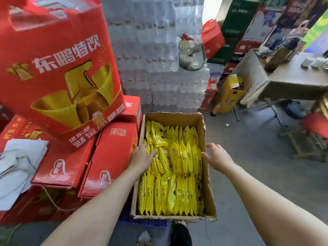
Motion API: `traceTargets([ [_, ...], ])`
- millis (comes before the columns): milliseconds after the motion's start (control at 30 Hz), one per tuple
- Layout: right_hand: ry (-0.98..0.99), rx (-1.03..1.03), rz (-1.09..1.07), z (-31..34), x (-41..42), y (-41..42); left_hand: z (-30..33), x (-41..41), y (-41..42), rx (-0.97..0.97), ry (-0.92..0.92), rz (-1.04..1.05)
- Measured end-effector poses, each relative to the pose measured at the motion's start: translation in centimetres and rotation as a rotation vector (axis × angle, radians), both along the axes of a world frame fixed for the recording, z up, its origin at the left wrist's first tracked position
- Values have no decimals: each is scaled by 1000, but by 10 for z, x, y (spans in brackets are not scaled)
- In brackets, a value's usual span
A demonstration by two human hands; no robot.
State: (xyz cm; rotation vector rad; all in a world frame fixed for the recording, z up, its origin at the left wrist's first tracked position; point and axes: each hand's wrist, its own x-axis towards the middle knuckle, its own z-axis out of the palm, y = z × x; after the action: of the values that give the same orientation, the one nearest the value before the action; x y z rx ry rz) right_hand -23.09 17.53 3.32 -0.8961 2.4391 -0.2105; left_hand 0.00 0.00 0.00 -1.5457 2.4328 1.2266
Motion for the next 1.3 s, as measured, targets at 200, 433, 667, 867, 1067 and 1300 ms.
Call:
traceTargets([
  [200,-270,69,-245,-57,-32,-2,-44,-11,16,86,-2,341],
  [433,-453,-55,-281,-89,-37,-4,-65,-28,30,-66,-76,429],
  [667,-329,-71,-277,-105,-51,6,-68,-34,32,-84,-104,460],
  [867,-263,-54,-240,-109,-69,10,-70,-41,31,-112,-129,479],
  [1067,-237,-72,-201,-110,-105,-5,-75,-39,47,-82,-104,502],
  [1300,-288,-23,-230,-117,-114,-12,-90,-25,53,130,-41,615],
])
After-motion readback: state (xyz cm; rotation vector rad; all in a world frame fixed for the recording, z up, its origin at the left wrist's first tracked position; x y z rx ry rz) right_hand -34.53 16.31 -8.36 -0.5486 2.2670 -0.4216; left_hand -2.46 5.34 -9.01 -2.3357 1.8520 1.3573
